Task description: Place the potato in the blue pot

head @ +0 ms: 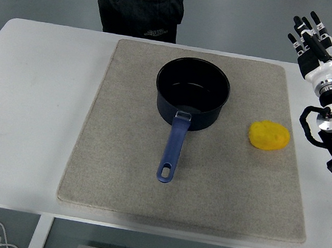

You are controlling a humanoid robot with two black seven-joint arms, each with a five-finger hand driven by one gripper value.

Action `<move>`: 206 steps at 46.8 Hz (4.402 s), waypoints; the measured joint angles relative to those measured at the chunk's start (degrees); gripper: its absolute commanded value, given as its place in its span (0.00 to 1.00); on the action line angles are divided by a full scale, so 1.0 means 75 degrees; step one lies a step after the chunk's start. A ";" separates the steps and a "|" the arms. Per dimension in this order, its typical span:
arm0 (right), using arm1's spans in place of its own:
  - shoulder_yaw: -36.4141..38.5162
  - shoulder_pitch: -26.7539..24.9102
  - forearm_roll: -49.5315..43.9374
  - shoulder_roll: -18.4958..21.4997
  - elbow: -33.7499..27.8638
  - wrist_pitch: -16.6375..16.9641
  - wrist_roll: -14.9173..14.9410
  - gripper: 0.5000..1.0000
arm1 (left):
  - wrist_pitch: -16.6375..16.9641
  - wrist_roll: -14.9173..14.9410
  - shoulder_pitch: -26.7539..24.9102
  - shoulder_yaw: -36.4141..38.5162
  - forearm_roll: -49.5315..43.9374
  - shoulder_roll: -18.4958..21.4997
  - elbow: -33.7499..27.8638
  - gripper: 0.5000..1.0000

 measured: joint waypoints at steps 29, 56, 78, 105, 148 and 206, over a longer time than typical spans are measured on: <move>-0.0001 -0.0036 0.0000 -0.0006 0.0017 0.0104 0.0071 0.86 | -0.0036 0.0000 -0.0001 0.0000 0.0002 0.0000 -0.0009 0.99; -0.1518 -0.0475 -0.2105 -0.2246 0.2117 0.1391 0.0537 0.85 | -0.0036 0.0000 0.0000 0.0000 0.0003 0.0000 0.0050 0.99; -0.2188 -0.1090 -0.4066 -0.2547 0.2837 0.0862 0.2147 0.83 | -0.0035 -0.0001 0.0000 0.0000 0.0003 0.0000 0.0057 0.99; -0.2211 -0.2032 -0.5839 -0.3400 0.3494 0.0694 0.2148 0.83 | -0.0034 -0.0001 0.0000 0.0012 0.0001 0.0000 0.0043 0.99; -0.2699 -0.2084 -0.6764 -0.3601 0.3480 -0.0174 0.2148 0.67 | -0.0034 -0.0001 0.0000 0.0012 0.0000 0.0000 0.0048 0.99; -0.2654 -0.2171 -0.6785 -0.3408 0.3494 -0.0357 0.2147 0.86 | -0.0036 -0.0001 -0.0001 0.0022 0.0001 0.0000 0.0012 0.99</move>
